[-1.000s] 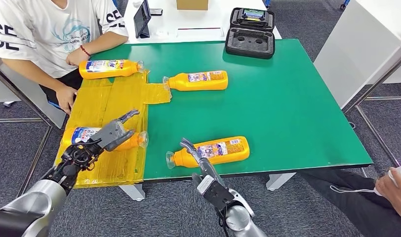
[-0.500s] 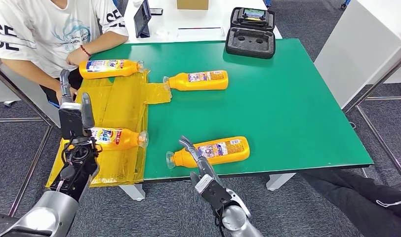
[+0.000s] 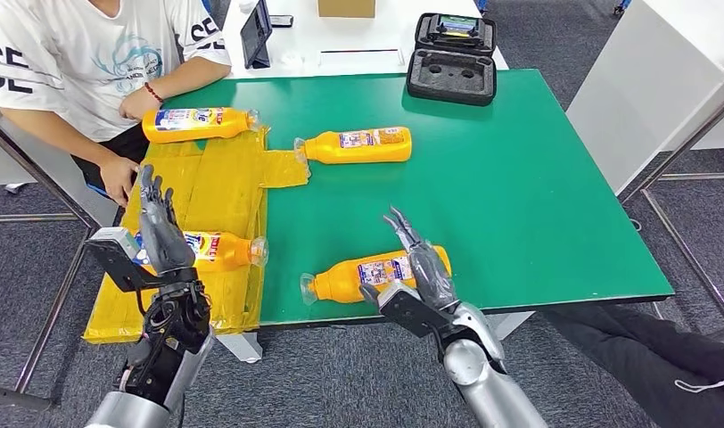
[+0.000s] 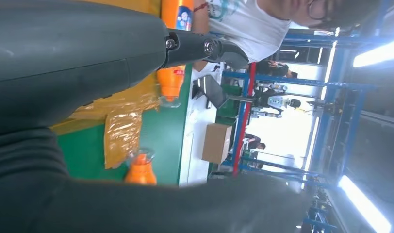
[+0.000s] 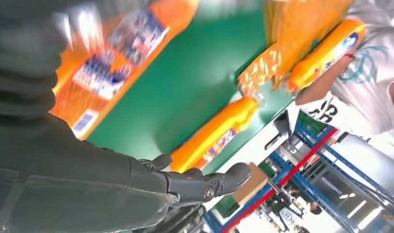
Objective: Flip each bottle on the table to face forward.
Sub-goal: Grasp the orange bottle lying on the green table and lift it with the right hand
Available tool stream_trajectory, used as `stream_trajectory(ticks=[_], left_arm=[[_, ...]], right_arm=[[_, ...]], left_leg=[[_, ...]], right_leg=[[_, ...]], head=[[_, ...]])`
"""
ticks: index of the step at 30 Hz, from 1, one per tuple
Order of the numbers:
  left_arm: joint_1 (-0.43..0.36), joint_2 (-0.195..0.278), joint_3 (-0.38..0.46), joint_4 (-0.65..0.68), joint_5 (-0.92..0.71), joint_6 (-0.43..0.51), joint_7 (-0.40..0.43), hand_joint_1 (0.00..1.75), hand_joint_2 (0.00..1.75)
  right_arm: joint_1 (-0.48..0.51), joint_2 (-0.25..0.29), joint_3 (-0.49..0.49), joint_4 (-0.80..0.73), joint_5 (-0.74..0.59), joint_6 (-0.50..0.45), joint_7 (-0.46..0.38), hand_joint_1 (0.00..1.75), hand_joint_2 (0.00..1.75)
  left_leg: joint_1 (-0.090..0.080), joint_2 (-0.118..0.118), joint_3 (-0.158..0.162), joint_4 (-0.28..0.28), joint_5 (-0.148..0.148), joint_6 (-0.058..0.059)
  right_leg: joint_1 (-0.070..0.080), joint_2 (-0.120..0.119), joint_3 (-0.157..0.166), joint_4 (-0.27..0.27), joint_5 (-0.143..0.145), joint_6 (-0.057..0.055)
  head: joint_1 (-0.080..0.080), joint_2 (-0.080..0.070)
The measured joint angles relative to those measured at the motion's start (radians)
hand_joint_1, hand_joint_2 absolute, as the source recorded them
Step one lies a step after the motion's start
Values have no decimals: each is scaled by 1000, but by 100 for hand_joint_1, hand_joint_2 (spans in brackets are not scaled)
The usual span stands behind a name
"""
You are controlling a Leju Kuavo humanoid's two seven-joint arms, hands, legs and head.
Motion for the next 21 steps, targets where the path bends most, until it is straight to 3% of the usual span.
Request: stream_trajectory(ticks=[5, 9, 14, 21], left_arm=[[5, 0, 0, 10, 5, 13, 0, 0, 175], [15, 13, 0, 10, 11, 24, 0, 0, 175], [19, 26, 0, 11, 11, 23, 0, 0, 175], [19, 33, 0, 15, 5, 23, 0, 0, 175]], right_arm=[[-47, -87, 1, 4, 72, 74, 94, 0, 175], [-159, -137, 12, 75, 94, 176, 126, 0, 175], [-282, -156, 53, 211, 75, 267, 101, 0, 175], [-349, -155, 102, 329, 67, 306, 72, 0, 175]], left_leg=[[0, 0, -1, 0, 0, 0], [0, 1, -1, 0, 0, 0], [1, -1, -1, 0, 2, 2], [1, -1, -2, 0, 2, 2]], right_leg=[[0, 0, 0, 0, 0, 0], [0, 1, 0, 0, 1, 1], [0, -1, 0, 1, 1, 1], [0, -1, 0, 1, 1, 1]], head=[[0, 0], [0, 0], [0, 0], [0, 0]])
